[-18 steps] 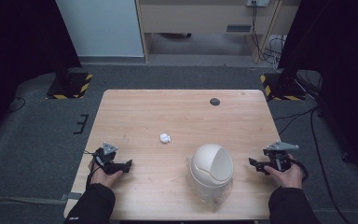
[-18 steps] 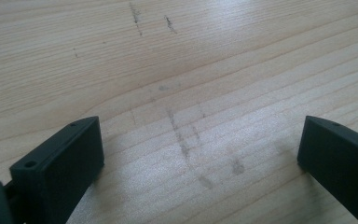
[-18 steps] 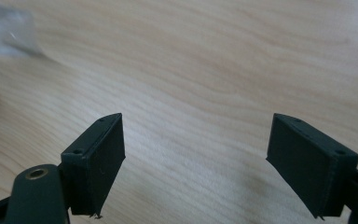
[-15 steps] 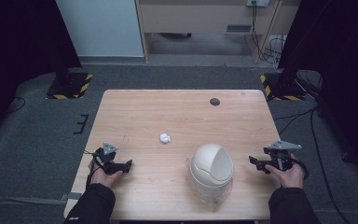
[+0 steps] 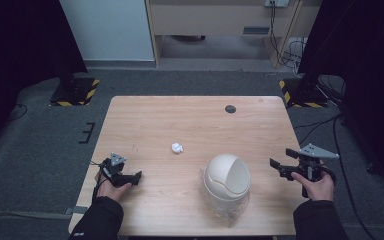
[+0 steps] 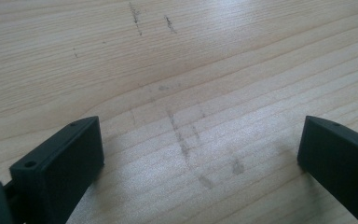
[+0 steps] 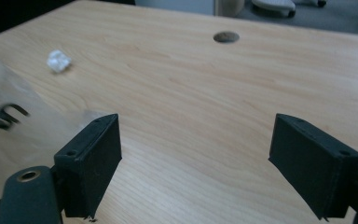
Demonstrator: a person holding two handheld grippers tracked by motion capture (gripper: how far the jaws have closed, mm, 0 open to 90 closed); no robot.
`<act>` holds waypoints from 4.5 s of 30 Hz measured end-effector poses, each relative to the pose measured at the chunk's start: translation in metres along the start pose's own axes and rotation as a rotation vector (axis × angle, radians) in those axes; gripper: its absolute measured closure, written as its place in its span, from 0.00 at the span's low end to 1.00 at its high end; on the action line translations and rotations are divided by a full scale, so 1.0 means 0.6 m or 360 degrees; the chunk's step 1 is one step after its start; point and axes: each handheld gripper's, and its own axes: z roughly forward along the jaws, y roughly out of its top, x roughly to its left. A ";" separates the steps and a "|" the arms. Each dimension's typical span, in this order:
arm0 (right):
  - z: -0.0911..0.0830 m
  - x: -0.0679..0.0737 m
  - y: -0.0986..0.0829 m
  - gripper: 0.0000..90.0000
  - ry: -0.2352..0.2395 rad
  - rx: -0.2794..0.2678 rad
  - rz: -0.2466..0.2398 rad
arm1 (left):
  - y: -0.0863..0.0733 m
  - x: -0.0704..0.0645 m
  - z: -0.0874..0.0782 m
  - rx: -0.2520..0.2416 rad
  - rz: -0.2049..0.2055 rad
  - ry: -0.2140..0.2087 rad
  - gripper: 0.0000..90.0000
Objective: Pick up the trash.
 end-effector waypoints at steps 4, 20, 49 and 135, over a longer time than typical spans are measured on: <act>-0.014 0.016 0.025 0.18 0.0045 -0.0070 -0.0020 | 0.000 0.000 0.000 0.0000 0.0000 0.0000 0.00; -0.046 0.107 0.088 0.18 0.0292 -0.0170 -0.0136 | 0.000 0.000 0.000 0.0000 0.0000 0.0001 0.00; 0.024 0.147 0.045 0.21 0.0492 0.0126 -0.0182 | 0.000 0.000 0.000 0.0000 0.0000 0.0001 0.00; 0.172 0.127 0.272 0.22 0.0583 -0.0073 -0.0392 | 0.000 0.000 0.000 0.0000 0.0001 0.0000 0.00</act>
